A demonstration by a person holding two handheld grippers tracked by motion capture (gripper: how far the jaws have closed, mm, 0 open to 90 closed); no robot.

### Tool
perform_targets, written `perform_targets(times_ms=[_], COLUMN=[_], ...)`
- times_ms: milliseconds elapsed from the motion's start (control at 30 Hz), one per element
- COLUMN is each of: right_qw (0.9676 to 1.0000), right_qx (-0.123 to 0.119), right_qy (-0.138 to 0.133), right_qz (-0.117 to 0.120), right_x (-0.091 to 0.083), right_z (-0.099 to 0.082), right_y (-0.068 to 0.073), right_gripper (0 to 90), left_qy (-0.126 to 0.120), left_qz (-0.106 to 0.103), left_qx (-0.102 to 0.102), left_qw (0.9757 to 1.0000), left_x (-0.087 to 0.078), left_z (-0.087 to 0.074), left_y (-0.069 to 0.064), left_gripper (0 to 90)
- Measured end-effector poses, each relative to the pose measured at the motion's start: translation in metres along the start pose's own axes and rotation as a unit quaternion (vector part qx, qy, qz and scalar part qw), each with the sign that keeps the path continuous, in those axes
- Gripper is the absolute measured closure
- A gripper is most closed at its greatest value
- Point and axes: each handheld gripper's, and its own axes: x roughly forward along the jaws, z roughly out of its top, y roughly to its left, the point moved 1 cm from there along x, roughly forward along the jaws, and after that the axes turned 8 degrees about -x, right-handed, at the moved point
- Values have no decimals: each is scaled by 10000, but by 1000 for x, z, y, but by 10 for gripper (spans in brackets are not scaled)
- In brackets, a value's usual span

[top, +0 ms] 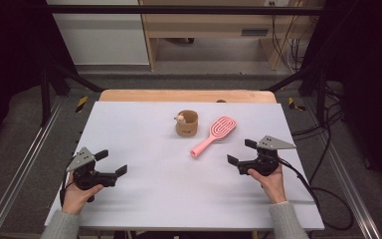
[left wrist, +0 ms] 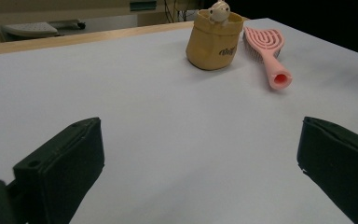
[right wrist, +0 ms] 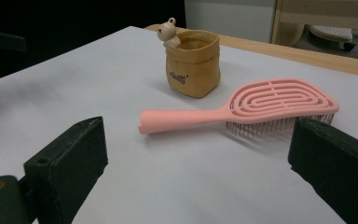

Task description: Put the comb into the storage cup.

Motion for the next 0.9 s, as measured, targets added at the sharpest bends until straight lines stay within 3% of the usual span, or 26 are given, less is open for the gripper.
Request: perform_targets(times_ms=[500,733,900], right_qw=[9996,9993,9993], right_qx=[-109,-162,-42], right_qy=[229,284,306], right_qz=[105,178,204], right_x=[32,45,53], right_z=[14,18,18], right_y=[17,22,20], right_gripper=[204,330,435], left_qy=[6,10,4], left_qz=[11,12,6], left_qx=[-9,-18,-15], left_qw=[10000,10000,10000], left_x=[0,0,0], left_z=[-1,-1,-1], left_y=[1,2,2], left_gripper=[5,5,6])
